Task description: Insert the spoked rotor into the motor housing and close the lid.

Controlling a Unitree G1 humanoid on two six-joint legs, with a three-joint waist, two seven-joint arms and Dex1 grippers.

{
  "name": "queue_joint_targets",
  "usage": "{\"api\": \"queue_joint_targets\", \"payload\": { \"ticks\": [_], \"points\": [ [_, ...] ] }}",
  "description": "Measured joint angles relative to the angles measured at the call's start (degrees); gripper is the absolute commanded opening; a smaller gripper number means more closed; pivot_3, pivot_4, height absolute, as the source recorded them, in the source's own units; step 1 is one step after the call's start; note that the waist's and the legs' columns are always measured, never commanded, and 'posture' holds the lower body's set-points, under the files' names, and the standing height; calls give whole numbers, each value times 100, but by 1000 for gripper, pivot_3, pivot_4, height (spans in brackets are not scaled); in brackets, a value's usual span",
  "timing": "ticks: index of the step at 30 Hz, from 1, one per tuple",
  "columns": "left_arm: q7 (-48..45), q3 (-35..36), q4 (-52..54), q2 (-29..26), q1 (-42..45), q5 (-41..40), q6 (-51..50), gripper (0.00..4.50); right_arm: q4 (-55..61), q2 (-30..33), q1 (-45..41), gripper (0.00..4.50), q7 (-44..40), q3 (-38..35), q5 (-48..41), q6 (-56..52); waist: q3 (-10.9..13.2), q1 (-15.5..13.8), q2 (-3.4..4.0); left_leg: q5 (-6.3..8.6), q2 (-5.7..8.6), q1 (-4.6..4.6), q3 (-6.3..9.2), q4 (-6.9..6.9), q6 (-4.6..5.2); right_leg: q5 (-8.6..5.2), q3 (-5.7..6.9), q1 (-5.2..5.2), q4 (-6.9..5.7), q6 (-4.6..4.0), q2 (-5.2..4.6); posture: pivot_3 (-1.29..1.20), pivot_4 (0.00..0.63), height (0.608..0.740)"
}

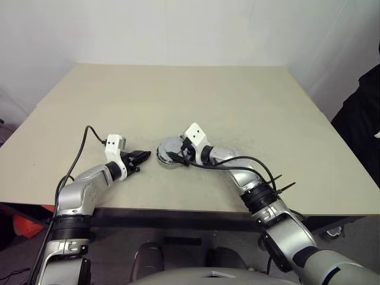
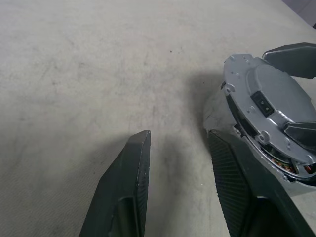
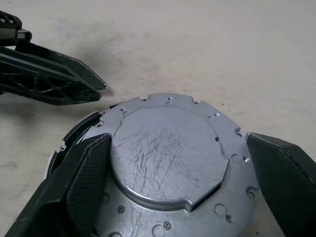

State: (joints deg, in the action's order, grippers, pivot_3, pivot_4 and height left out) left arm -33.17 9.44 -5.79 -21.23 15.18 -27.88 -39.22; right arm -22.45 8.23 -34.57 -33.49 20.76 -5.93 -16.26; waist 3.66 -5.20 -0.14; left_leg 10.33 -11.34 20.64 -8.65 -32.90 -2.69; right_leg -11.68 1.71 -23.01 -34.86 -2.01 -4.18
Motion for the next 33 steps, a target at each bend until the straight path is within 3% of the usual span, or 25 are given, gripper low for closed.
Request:
{"api": "queue_joint_targets", "payload": {
  "ticks": [3,33],
  "points": [
    [26,9,7,0,-31,-1,0,1943,9,-35,1,3010,-72,0,51,-5,0,1,0,0,-1,-2,0,-4,0,0,0,2,-3,0,0,0,0,740],
    [98,12,-78,-1,-29,33,60,1943,544,-26,216,3018,-589,-208,123,-474,0,-7,0,6,-1,0,0,-8,9,0,0,5,-1,-1,0,0,0,740]
  ]
}}
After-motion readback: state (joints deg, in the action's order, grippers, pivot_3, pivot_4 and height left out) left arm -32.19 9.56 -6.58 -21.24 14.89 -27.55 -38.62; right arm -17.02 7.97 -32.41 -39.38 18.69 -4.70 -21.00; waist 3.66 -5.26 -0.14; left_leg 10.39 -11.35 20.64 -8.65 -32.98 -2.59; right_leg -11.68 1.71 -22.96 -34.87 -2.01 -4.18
